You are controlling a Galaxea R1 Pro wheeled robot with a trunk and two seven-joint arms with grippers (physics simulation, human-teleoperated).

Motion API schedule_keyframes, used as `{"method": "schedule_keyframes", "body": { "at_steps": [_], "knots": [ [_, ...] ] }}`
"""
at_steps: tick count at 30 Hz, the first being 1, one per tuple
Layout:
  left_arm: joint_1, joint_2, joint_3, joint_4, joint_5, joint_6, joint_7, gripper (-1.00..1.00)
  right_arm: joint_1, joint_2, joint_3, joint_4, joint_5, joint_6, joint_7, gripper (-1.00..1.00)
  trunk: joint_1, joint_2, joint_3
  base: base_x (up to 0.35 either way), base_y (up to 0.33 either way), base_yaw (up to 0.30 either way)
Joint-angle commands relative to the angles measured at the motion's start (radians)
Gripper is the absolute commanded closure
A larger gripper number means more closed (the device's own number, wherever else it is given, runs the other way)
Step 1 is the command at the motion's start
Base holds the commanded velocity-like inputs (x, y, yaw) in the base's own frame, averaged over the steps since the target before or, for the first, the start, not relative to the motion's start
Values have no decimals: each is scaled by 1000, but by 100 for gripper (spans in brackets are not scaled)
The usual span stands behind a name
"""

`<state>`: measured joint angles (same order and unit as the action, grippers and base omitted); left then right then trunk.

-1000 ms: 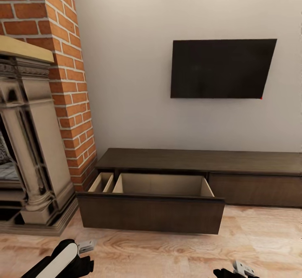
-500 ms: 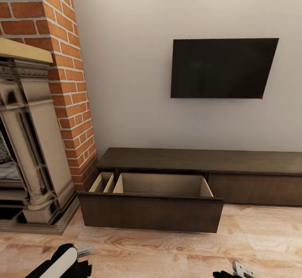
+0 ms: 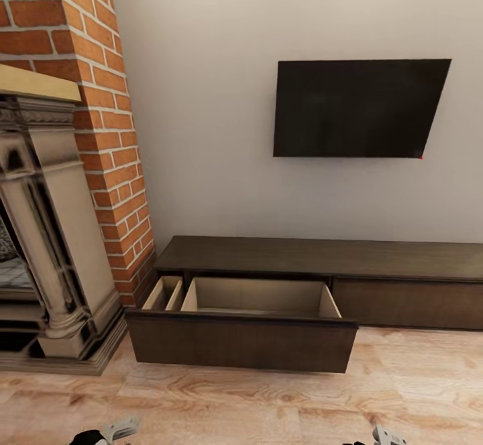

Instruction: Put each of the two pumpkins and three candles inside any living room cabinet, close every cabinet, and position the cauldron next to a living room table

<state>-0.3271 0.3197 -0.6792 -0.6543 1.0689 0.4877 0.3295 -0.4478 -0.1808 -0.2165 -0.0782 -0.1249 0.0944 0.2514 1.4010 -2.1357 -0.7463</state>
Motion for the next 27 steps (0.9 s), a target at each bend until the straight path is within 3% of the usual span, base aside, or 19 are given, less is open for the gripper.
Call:
{"method": "schedule_keyframes", "body": {
  "at_steps": [1, 15, 22, 27],
  "knots": [
    [-1, 0, -6, 2, 9, -2, 7, -100, 0, 0, -1, -1, -11, 7, 3, -100, -4, 7, 0, 0, 0, 0],
    [-1, -3, -6, 22, 4, -13, -1, -100, 0, -3, -3, 53, -13, -26, 3, -100, -58, 105, 22, -79, 0, 0],
    [-1, -6, -13, 128, -2, -80, -4, -100, 0, -3, -3, 72, -12, -49, 3, -100, -85, 154, 32, -1, 0, 0],
    [-1, -39, -16, 155, -6, -124, -4, -100, 0, -2, -3, 101, -12, -94, 3, -100, -104, 189, 40, -10, 0, 0]
  ]
}}
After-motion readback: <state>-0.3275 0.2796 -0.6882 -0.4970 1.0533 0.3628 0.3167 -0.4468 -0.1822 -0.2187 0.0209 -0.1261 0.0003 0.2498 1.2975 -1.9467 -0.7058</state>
